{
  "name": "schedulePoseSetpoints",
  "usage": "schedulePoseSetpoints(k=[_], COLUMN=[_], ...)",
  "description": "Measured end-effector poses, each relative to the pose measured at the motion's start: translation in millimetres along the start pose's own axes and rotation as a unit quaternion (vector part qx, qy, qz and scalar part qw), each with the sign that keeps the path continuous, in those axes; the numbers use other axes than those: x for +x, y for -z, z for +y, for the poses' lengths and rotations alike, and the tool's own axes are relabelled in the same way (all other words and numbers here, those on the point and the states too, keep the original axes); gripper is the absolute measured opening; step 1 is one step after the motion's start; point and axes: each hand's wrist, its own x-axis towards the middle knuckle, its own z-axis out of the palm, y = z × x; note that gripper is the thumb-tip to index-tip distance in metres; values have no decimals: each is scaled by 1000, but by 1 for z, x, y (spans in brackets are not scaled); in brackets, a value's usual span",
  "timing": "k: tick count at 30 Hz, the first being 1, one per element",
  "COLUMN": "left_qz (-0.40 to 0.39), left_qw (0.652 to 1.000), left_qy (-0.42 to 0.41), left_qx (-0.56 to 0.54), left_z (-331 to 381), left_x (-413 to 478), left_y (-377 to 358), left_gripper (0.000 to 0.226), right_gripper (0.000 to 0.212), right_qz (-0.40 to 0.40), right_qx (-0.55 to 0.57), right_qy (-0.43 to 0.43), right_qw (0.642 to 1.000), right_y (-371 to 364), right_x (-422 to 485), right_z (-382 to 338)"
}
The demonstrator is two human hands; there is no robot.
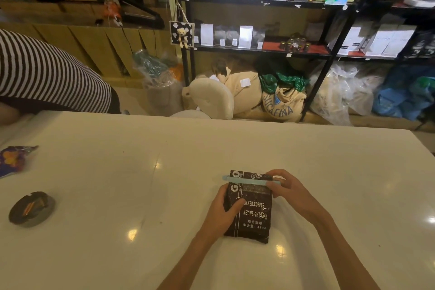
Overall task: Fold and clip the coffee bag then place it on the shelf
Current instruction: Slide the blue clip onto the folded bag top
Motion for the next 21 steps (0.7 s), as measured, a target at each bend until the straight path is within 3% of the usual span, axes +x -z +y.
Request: schedulePoseSetpoints(k=[21], left_qz=[-45], left_qw=[999], left_qy=[1], left_qx=[17], left_z=[1], left_x=[5], left_y=[6], left_gripper=[49], right_gripper=[32], right_qz=[12], right_qx=[46], right_qy=[0], right_qw=[999], right_y=[-20], right_x=[11], right_z=[-1])
